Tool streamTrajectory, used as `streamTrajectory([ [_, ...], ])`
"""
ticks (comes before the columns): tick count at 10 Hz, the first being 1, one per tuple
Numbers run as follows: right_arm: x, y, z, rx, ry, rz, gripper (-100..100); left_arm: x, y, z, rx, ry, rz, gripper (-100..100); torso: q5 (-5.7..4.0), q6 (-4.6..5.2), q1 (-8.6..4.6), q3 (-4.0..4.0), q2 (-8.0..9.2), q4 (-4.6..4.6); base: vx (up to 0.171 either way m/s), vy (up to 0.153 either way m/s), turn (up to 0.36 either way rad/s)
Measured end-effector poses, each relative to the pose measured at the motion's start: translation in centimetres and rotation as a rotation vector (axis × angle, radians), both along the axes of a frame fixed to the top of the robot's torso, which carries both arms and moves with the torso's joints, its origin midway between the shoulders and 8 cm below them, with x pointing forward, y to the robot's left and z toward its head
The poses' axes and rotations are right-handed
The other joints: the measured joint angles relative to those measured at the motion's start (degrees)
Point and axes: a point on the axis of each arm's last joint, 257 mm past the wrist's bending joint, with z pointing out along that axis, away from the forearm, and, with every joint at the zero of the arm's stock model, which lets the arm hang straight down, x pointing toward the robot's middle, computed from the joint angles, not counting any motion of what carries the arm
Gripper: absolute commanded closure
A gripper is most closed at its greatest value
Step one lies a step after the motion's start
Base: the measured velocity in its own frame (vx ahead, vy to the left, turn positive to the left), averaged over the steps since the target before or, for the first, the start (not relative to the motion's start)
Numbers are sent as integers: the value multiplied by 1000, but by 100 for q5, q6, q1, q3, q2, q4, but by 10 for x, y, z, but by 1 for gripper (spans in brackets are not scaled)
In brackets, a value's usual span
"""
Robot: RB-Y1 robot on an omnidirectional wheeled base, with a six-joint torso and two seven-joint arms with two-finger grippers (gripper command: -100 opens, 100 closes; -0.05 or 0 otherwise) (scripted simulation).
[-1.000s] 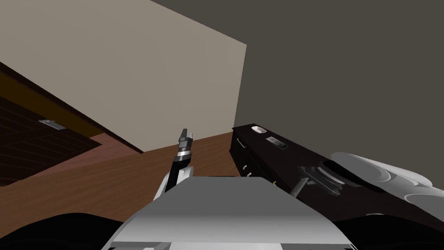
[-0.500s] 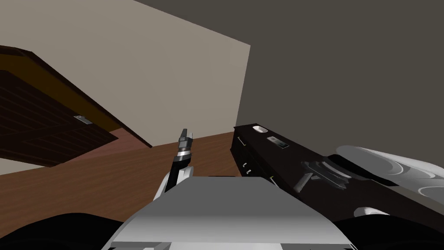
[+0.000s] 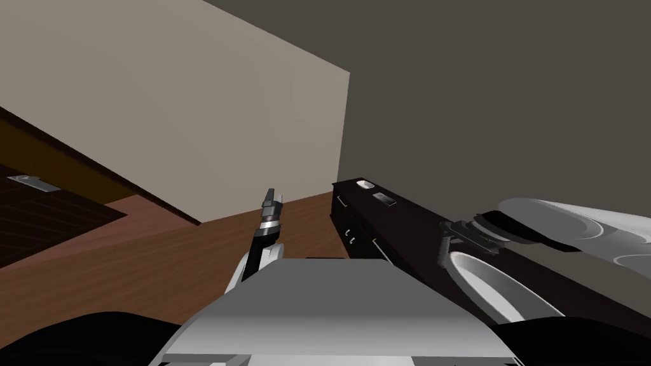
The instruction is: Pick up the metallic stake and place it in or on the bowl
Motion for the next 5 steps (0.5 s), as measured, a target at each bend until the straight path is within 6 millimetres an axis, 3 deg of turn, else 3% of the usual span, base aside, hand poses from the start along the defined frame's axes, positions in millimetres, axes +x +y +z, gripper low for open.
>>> streamTrajectory([
  [2, 2, -2, 12, -5, -6, -4, 100, 0, 0, 0, 0, 0, 0, 0, 0, 5, 5, 5, 8, 1, -70, -94, -159],
  [5, -9, 2, 18, 11, 31, -9, 100, 0, 0, 0, 0, 0, 0, 0, 6, -1, 42, -11, -17, -6, -30, -41, -90],
])
